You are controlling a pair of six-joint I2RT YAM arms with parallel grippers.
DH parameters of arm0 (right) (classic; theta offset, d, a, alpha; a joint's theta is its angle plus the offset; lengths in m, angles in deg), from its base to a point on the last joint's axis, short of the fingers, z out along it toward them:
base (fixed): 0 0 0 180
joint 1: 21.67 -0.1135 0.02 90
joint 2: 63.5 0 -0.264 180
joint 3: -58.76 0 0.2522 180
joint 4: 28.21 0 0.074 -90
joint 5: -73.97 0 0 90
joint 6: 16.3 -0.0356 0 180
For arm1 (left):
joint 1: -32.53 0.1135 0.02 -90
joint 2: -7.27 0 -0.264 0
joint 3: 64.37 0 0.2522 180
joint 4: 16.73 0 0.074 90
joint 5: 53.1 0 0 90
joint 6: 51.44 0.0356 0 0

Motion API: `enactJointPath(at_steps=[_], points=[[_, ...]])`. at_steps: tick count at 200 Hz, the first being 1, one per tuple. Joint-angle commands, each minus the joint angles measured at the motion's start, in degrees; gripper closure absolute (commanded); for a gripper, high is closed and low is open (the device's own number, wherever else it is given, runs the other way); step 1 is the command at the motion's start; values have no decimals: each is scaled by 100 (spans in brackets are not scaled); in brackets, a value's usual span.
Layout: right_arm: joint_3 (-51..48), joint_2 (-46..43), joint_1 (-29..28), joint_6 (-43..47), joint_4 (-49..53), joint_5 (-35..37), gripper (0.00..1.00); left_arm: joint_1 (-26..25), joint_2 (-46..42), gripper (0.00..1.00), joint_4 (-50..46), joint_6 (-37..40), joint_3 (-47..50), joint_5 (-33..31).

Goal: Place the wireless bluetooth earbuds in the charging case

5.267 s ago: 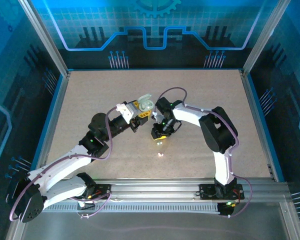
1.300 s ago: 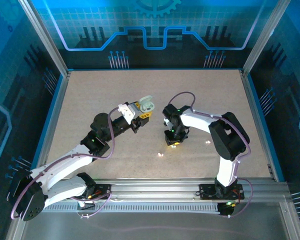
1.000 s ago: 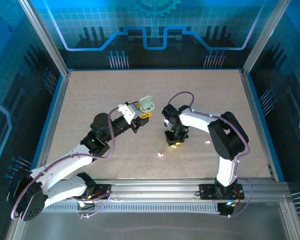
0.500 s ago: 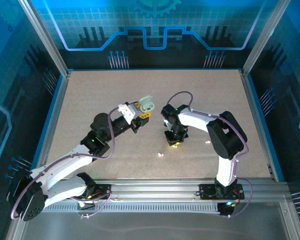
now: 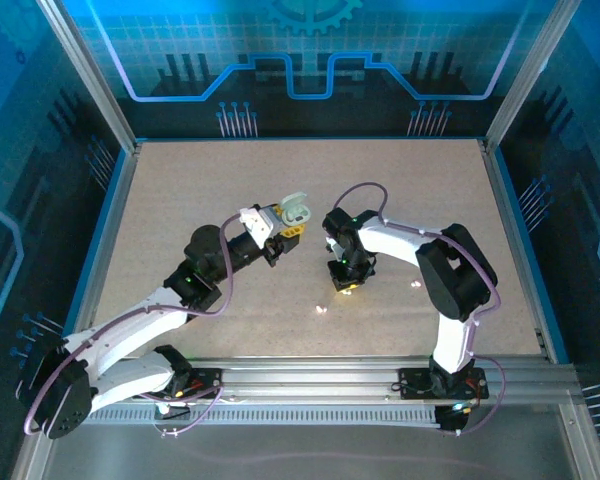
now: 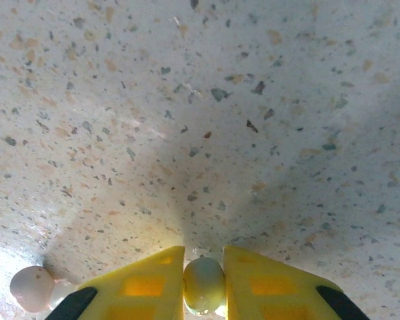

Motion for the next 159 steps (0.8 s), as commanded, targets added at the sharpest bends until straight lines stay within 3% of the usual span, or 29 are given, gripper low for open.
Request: enactJointPath(at_steps=[1, 88, 159], points=[[-125, -227, 61, -79, -79, -143, 79, -15, 21, 75, 156, -9, -35, 54], [-251, -693, 268, -97, -245, -446, 79, -18, 225, 75, 223, -70, -126, 151], [-312, -1603, 598, -184, -413, -1281, 80, -18, 270, 75, 338, 36, -3, 177]])
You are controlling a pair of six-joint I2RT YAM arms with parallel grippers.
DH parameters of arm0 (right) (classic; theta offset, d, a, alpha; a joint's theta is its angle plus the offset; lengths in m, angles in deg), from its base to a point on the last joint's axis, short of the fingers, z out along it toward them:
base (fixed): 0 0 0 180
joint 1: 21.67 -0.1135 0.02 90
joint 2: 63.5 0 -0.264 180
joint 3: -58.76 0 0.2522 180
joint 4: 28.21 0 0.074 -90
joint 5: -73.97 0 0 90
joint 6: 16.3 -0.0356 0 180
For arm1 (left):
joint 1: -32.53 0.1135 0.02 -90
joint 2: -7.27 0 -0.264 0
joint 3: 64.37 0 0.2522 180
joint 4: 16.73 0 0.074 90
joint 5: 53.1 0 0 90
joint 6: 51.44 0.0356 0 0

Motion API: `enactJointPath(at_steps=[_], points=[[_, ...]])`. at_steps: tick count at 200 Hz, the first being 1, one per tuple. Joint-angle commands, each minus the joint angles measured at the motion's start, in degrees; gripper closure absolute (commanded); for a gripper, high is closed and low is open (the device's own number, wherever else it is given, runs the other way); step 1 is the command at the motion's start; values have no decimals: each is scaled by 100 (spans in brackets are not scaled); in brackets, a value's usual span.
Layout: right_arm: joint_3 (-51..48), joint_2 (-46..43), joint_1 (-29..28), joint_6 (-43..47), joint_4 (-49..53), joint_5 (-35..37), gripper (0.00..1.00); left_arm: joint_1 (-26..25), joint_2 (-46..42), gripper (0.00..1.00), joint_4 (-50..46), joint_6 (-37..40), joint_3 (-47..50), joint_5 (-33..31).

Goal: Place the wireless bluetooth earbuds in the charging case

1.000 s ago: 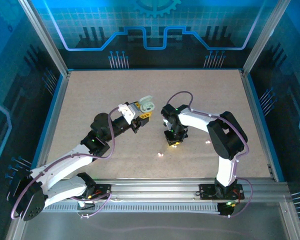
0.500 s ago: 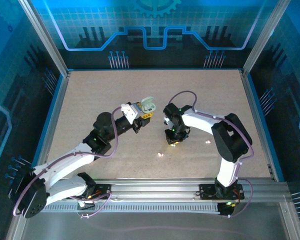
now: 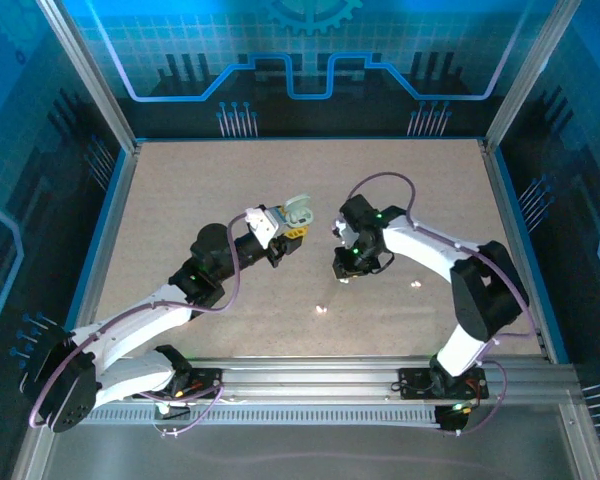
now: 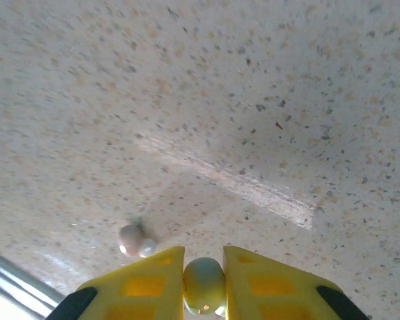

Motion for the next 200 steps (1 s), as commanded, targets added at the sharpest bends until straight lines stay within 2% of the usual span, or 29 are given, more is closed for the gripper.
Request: enactJointPath(at_steps=[1, 86, 200], points=[[-4, -422, 176, -95, -46, -413, 80, -18, 37, 75, 330, 33, -3, 133], [272, -1801, 759, -231, 48, -1501, 81, -18, 282, 75, 471, 33, 60, 593], [835, -2496, 844, -483, -120, -2504, 80, -18, 650, 75, 347, 0, -113, 1255]])
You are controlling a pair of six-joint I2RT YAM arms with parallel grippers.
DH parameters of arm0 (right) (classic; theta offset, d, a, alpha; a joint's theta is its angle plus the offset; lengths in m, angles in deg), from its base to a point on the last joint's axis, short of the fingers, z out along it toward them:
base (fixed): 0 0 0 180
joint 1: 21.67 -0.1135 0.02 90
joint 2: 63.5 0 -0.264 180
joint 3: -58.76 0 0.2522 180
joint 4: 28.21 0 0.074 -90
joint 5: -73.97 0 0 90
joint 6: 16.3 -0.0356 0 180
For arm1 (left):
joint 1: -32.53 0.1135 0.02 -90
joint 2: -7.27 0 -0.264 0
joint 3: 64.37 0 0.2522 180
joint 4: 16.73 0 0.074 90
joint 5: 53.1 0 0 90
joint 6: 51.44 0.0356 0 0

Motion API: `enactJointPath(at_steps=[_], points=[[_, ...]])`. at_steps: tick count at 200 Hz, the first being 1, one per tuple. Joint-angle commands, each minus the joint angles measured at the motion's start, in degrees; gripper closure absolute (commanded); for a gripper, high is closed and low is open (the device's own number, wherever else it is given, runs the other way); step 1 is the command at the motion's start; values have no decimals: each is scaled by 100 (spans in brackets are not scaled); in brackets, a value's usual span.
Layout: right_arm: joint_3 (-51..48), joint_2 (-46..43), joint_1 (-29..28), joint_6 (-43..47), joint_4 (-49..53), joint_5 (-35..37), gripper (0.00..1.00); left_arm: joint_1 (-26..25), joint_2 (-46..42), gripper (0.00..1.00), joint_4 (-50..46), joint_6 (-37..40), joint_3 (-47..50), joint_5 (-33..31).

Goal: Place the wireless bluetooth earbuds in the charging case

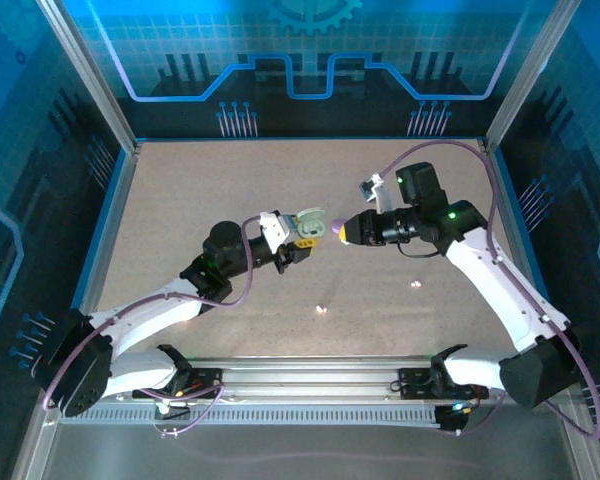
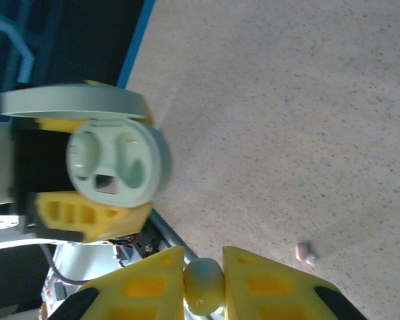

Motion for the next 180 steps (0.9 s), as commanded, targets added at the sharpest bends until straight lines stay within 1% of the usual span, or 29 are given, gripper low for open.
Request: enactJointPath(at_steps=[1, 29, 68, 98, 180], points=[[190, -171, 75, -125, -73, -444, 80, -18, 57, 75, 131, -11, -119, 365], [102, -242, 70, -314, -436, -828, 80, -10, 88, 75, 65, -2, -213, 715], [21, -202, 69, -467, -727, -1170, 80, -18, 174, 75, 121, -71, -265, 957], [-21, -127, 27, -515, -816, -1233, 79, -17, 198, 75, 130, -121, -327, 1096], [-82, 111, -134, -568, -986, -1243, 79, -21, 183, 75, 132, -155, -369, 1177]])
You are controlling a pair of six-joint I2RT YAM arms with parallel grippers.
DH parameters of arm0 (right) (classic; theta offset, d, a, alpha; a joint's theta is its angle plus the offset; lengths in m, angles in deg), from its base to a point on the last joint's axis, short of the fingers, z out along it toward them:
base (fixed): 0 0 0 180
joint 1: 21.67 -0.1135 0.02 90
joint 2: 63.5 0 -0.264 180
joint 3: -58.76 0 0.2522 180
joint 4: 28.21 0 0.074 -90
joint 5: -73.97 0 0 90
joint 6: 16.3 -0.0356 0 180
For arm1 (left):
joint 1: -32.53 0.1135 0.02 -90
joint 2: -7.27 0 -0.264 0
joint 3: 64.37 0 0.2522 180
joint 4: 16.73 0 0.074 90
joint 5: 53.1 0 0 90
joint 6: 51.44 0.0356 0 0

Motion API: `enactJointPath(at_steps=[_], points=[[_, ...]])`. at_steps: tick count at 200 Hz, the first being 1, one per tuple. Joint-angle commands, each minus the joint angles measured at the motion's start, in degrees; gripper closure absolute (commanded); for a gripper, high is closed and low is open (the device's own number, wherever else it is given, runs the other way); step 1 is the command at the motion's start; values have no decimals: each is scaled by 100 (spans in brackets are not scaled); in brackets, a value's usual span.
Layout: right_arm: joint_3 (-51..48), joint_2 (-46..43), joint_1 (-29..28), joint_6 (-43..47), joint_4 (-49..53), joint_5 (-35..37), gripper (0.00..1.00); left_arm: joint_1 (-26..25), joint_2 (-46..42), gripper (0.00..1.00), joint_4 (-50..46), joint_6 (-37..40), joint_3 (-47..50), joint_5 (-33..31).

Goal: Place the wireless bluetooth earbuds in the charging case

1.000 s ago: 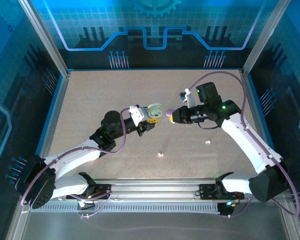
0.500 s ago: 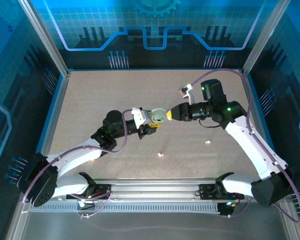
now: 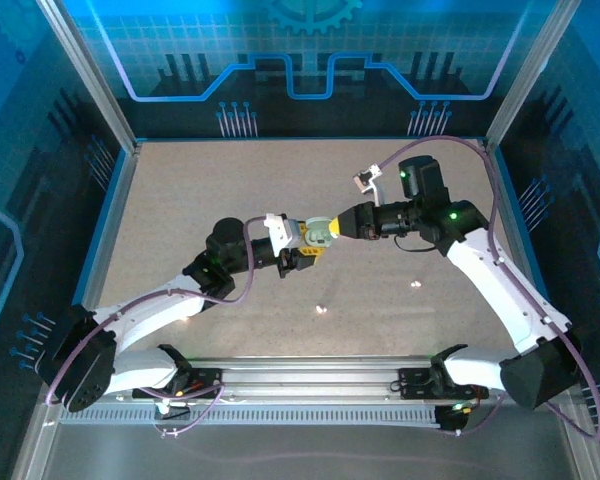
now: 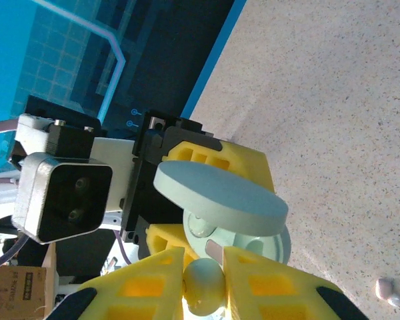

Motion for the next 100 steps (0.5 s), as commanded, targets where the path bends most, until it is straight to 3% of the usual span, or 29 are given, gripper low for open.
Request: enactJointPath(at_steps=[1, 100], points=[[-79, 99, -105, -72, -167, -134, 79, -24, 21, 75, 171, -42, -195, 200], [-93, 366, -226, -109, -312, -132, 79, -25, 32, 75, 326, -152, -205, 279]])
